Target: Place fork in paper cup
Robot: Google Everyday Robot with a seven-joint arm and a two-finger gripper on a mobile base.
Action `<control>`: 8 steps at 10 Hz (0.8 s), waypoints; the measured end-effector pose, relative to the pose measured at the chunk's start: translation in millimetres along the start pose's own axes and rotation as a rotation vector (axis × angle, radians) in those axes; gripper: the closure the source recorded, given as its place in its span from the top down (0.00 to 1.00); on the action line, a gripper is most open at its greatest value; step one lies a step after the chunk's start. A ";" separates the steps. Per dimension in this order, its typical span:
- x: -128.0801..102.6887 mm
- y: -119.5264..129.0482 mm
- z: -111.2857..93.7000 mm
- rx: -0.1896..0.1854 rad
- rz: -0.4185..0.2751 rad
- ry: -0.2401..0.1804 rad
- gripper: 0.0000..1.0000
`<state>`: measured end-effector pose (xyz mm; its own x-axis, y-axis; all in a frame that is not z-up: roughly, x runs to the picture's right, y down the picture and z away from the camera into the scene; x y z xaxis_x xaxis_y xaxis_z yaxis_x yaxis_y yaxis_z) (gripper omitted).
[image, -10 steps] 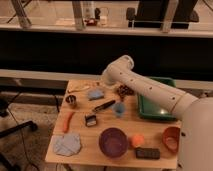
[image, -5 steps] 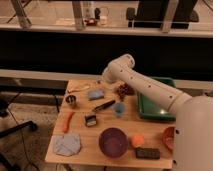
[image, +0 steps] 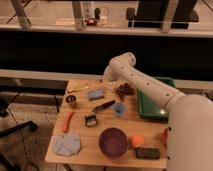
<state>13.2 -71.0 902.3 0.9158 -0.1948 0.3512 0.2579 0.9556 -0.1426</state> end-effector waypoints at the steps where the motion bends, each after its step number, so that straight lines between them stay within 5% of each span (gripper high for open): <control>1: 3.7 -2.1 2.1 -0.005 -0.003 0.000 0.00; 8: 19.1 -20.4 9.7 -0.009 -0.003 -0.005 0.00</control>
<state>22.4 -92.1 920.9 0.9133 -0.1966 0.3567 0.2637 0.9528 -0.1502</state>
